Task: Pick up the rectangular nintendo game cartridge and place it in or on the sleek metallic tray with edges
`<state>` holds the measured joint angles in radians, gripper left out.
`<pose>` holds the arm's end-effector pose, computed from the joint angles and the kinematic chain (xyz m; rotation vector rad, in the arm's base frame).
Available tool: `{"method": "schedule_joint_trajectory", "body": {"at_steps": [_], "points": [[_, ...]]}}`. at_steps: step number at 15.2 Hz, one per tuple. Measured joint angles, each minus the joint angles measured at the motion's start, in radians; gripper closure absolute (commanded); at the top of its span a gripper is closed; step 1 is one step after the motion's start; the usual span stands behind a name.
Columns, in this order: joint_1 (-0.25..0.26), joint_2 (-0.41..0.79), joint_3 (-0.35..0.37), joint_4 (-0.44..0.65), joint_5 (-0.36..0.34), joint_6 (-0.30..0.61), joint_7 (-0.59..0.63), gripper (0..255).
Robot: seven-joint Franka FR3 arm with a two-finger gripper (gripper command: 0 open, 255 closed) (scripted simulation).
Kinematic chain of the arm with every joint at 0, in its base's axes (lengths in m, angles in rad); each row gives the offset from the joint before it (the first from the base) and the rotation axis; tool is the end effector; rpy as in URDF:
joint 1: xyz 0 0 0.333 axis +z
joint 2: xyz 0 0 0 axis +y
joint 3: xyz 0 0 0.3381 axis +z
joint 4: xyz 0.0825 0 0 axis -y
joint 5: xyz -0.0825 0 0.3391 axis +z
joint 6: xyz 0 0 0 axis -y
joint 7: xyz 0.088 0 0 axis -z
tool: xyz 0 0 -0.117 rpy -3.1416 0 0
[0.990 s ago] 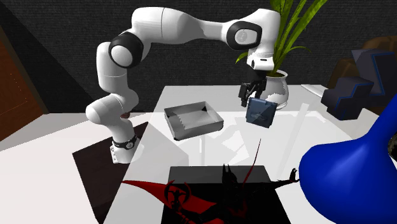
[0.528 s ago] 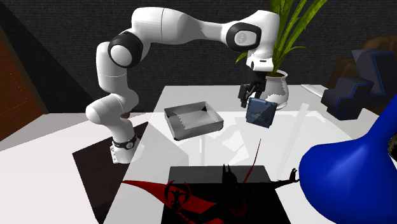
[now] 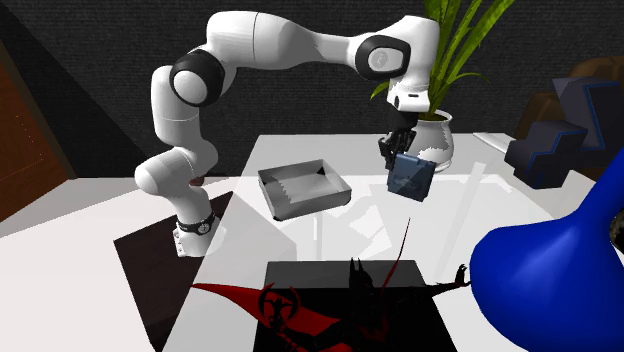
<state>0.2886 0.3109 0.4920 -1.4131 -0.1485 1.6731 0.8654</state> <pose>0.4713 0.3812 0.5558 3.1261 -0.1369 -0.0129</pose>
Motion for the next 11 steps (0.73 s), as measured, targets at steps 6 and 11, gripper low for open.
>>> {"method": "schedule_joint_trajectory", "body": {"at_steps": [6, 11], "points": [[0.006, 0.008, 0.001, 0.052, -0.003, -0.045, 0.000, 255], [0.021, 0.028, 0.002, 0.147, -0.012, -0.122, 0.001, 255]]}}
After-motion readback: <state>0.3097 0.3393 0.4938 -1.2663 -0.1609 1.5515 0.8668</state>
